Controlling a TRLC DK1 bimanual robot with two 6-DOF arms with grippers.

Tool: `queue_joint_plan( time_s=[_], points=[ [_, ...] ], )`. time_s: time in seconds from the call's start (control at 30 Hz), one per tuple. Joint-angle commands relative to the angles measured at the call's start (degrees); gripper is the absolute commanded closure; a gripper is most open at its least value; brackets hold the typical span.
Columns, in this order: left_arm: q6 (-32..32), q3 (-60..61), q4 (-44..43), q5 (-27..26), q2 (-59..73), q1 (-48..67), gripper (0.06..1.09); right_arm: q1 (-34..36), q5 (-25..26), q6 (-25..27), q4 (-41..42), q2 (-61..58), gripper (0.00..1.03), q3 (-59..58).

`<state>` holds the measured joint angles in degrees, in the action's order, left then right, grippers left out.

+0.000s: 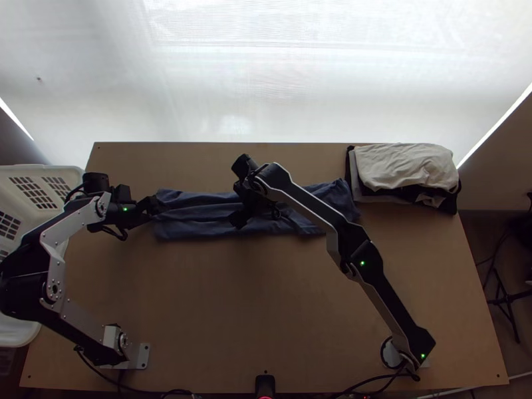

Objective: Fold the t-shirt

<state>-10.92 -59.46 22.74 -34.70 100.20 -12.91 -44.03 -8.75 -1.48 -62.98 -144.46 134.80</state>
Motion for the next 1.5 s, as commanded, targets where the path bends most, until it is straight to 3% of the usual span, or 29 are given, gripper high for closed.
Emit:
queue_joint_plan(
  time_s=[0.0, 0.17, 0.23, 0.3, 0.4, 0.67, 1.13, 1.47],
  points=[
    [0.55, -0.3, -0.07, 0.16, 0.78, 1.83, 0.11, 0.26, 0.05, 0.16, 0.05, 0.06, 0.07, 0.02],
    [0.02, -0.92, 0.9, 0.24, 2.28, 3.85, 0.12, 0.35, 0.05, 0.16, 0.05, 0.23, 0.07, 0.02],
    [-0.6, -1.36, 1.34, 0.42, 2.8, 4.47, 0.25, 0.44, 0.05, 0.07, 0.05, 0.41, 0.07, 0.02],
    [-2.09, -1.8, 1.25, 1.21, 3.24, 4.64, 0.48, 0.61, 0.05, -0.02, 0.05, 0.5, 0.07, 0.02],
    [-5.87, -1.01, -3.58, 5.17, 2.01, 4.73, 1.06, 0.96, 0.05, -0.02, 0.05, 0.67, 0.07, 0.02],
    [-5.87, -0.48, -4.55, 5.34, -0.8, 1.57, 1.05, 2.63, -1.62, -0.63, 1.37, 5.6, 0.06, -1.38],
    [8.81, 1.1, 6.09, 4.11, -4.4, -13.81, 1.05, 10.9, -3.73, 0.07, 2.78, 24.76, 0.06, -10.17],
    [8.63, 0.93, 7.23, 4.11, -4.84, -13.2, 1.05, 10.81, -3.73, 0.07, 4.27, 28.89, 0.06, -16.06]
  ],
)
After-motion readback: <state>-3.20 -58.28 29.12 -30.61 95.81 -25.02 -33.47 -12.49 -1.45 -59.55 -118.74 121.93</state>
